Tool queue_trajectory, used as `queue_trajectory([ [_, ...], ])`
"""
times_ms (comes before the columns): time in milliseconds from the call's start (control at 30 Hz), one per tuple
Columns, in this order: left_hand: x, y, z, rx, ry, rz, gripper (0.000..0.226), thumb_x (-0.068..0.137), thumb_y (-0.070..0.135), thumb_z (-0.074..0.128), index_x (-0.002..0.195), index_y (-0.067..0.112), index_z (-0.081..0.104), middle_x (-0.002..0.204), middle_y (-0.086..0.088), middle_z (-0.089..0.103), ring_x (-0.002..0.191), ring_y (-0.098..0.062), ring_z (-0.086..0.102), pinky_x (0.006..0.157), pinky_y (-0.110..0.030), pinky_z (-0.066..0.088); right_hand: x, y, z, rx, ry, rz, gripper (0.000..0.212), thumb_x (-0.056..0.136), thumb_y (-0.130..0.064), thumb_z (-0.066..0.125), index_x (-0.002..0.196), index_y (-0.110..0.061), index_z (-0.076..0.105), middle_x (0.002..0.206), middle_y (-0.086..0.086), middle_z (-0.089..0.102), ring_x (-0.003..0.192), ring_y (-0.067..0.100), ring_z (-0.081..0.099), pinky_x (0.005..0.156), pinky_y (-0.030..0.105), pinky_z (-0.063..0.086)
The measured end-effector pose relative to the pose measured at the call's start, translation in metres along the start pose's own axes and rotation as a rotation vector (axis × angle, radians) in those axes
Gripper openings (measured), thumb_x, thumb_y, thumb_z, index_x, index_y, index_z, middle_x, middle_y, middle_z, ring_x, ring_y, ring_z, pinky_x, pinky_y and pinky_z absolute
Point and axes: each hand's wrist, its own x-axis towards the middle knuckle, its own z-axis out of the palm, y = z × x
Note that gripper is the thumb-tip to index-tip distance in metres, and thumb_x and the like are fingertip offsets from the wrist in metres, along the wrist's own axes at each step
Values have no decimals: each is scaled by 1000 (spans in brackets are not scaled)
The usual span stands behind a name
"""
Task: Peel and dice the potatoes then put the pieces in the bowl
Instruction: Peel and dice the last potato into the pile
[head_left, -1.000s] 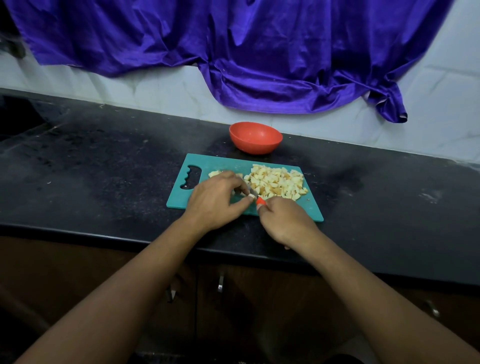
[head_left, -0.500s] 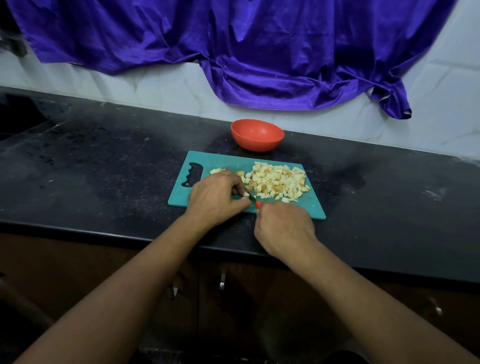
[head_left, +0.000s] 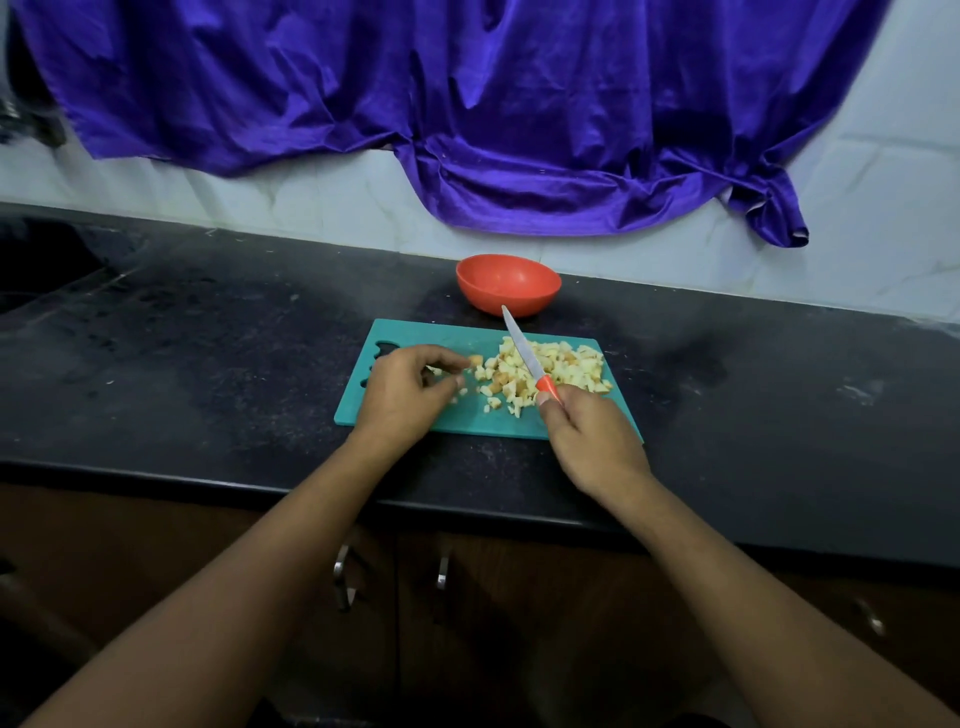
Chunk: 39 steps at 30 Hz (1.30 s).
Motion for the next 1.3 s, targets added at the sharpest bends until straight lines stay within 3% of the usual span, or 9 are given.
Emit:
queue_trajectory([
  [100, 0, -7, -11, 27, 33, -26, 20, 85, 14, 81, 101, 26, 79, 90, 14, 72, 60, 2, 57, 66, -16, 48, -5, 6, 11, -94, 75, -113, 31, 108, -44, 42, 85, -29, 55, 65, -5, 57, 58, 10, 54, 51, 31, 35],
  [200, 4, -9, -23, 116, -1, -65, 21, 81, 17, 84, 99, 27, 77, 87, 10, 71, 61, -1, 58, 67, -19, 50, -4, 11, 12, -8, 117, -126, 34, 108, -43, 44, 78, -29, 51, 62, -5, 55, 54, 11, 52, 50, 30, 35],
  [333, 11, -3, -30, 168, -119, -152, 25, 79, 15, 86, 99, 25, 76, 85, 10, 73, 80, -1, 67, 79, -20, 52, -4, 15, 13, 31, 124, -128, 37, 108, -43, 45, 75, -28, 50, 61, -4, 54, 53, 11, 51, 49, 30, 36],
  [533, 20, 13, -25, 354, -249, -220, 40, 71, 39, 92, 103, 25, 73, 87, 11, 68, 84, -6, 63, 76, -26, 49, -1, 20, 13, 195, 151, -98, 39, 107, -42, 47, 74, -23, 53, 59, -6, 51, 50, 8, 45, 47, 27, 35],
  [633, 27, 28, -11, 400, -351, -229, 57, 67, 46, 93, 114, 24, 72, 100, 7, 68, 98, -14, 64, 88, -33, 53, 1, 24, 12, 421, 184, -26, 38, 106, -39, 49, 75, -18, 57, 57, -7, 48, 51, 8, 43, 51, 37, 37],
  [767, 37, 50, 10, 475, -465, -222, 77, 68, 50, 92, 133, 23, 60, 121, 2, 64, 110, -19, 61, 98, -40, 53, 2, 26, 11, 565, 199, 31, 37, 108, -36, 49, 75, -20, 59, 55, -7, 49, 53, 14, 45, 51, 39, 38],
  [900, 51, 60, 24, 378, -488, -292, 82, 72, 33, 93, 142, 16, 52, 119, -2, 61, 87, -20, 72, 83, -41, 63, 3, 28, 11, 576, 196, 29, 38, 107, -38, 49, 77, -16, 60, 58, -3, 51, 55, 18, 47, 52, 47, 43],
  [1033, 66, 61, 33, 271, -486, -361, 72, 73, 18, 93, 137, 15, 58, 118, -6, 60, 79, -22, 74, 66, -34, 65, 4, 30, 12, 612, 205, 28, 37, 108, -36, 50, 77, -17, 59, 56, -5, 49, 54, 17, 45, 51, 42, 38],
  [1300, 92, 51, 40, 202, -410, -319, 46, 79, 10, 87, 121, 15, 69, 91, -8, 75, 72, -20, 75, 65, -32, 64, 5, 32, 13, 654, 213, 45, 37, 108, -36, 49, 77, -19, 59, 57, -3, 48, 53, 16, 43, 50, 35, 36],
])
